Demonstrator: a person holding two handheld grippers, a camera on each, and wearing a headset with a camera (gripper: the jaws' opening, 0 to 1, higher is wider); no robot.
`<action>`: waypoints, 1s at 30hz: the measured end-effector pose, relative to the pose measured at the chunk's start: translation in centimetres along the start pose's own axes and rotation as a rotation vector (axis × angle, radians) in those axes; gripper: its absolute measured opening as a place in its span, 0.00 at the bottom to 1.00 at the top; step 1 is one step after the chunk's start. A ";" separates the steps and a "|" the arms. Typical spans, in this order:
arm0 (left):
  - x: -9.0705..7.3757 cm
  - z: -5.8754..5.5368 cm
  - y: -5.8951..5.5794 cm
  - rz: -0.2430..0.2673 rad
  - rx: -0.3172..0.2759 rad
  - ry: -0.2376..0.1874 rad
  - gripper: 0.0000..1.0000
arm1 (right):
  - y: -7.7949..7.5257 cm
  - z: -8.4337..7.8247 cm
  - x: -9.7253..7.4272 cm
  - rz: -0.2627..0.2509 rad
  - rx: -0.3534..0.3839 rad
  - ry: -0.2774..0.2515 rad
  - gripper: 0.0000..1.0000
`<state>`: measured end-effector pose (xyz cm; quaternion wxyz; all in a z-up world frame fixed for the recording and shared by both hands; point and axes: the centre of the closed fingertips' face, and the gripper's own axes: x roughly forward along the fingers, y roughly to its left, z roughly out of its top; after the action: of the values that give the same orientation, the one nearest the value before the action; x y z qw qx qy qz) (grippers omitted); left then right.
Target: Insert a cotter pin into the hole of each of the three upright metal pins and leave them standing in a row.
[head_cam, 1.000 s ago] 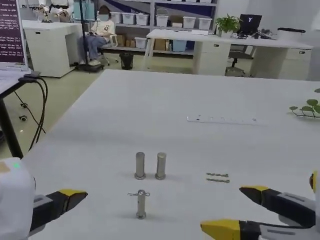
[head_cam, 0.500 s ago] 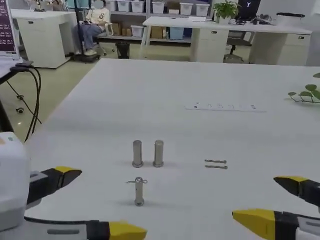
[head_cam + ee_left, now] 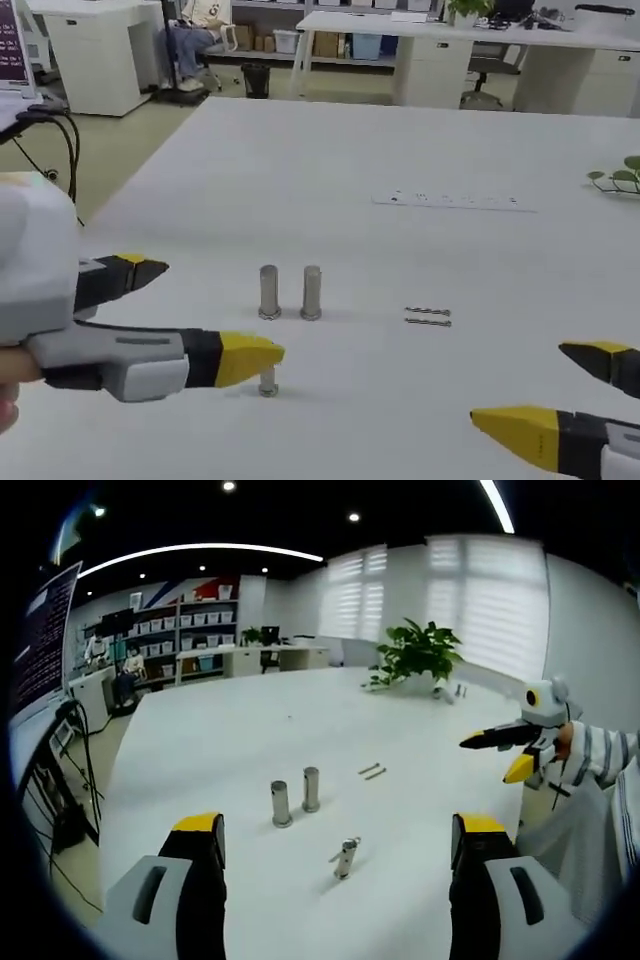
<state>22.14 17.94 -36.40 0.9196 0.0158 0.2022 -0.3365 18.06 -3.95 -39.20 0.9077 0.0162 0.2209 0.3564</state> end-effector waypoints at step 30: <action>8.4 1.7 4.2 0.016 0.116 0.093 0.47 | -1.2 -0.9 0.4 0.045 0.079 -0.013 0.82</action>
<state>31.21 15.75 -38.50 0.9095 0.0865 0.2246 -0.3390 18.72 -4.68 -40.40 0.8995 0.0591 0.2285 0.3676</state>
